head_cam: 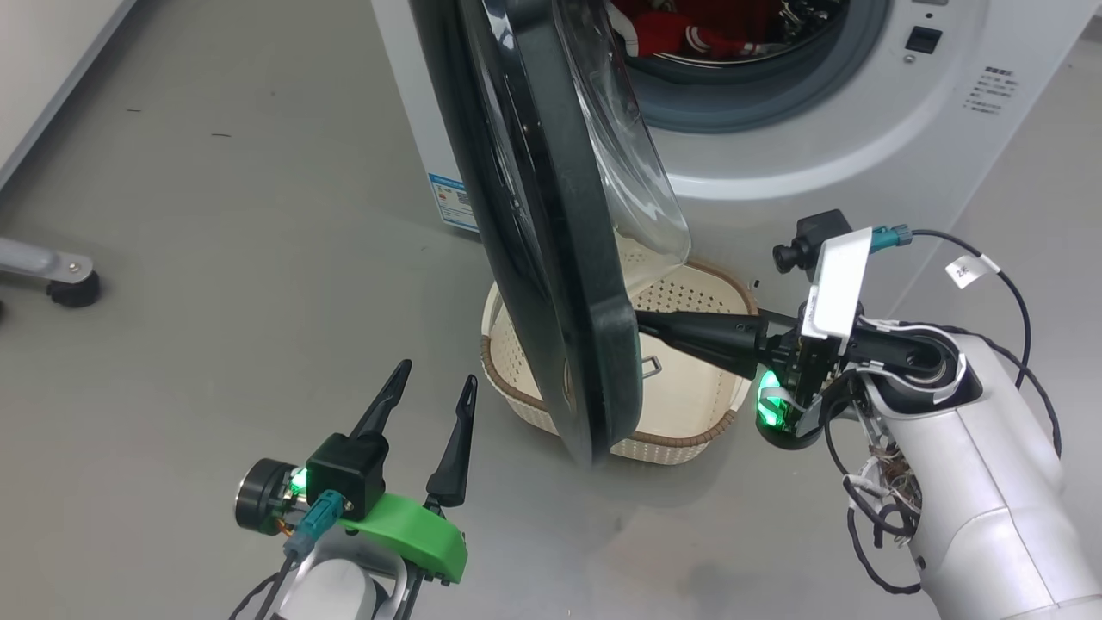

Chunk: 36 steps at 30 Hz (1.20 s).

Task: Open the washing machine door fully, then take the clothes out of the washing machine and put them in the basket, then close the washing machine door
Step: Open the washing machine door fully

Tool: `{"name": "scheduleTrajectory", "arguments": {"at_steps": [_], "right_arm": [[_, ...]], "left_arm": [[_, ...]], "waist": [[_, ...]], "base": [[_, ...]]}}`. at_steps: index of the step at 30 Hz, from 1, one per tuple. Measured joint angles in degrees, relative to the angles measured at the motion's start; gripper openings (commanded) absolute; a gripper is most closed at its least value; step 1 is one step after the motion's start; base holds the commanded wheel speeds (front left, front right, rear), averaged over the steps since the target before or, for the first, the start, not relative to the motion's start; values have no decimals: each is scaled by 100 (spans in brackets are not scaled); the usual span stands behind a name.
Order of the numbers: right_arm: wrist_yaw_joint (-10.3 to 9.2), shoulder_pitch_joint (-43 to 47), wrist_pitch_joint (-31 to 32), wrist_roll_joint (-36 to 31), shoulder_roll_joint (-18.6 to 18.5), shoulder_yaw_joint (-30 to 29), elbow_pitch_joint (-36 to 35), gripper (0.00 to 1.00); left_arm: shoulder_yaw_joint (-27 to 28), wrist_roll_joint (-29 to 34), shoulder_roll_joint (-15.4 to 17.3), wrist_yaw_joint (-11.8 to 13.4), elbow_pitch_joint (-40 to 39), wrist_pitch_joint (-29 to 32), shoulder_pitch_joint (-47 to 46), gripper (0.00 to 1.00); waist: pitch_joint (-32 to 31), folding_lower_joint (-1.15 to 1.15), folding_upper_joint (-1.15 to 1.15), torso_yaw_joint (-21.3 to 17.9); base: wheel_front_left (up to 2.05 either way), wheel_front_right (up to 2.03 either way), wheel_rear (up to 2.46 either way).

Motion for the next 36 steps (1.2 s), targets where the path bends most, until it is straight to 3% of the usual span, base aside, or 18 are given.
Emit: {"name": "scheduleTrajectory", "arguments": {"at_steps": [21,36], "right_arm": [[-3,353,-391,350,19,626,-423,0],[-2,488,-1092,524,43,659,-542,0]], "left_arm": [[5,-92,1,38,-94,0,105,100],[63,-93,3,91,-157,0,188,100]], "waist": [[-12,0,0,676],[-21,0,0,710]], "base": [[0,0,0],[0,0,0]]}}
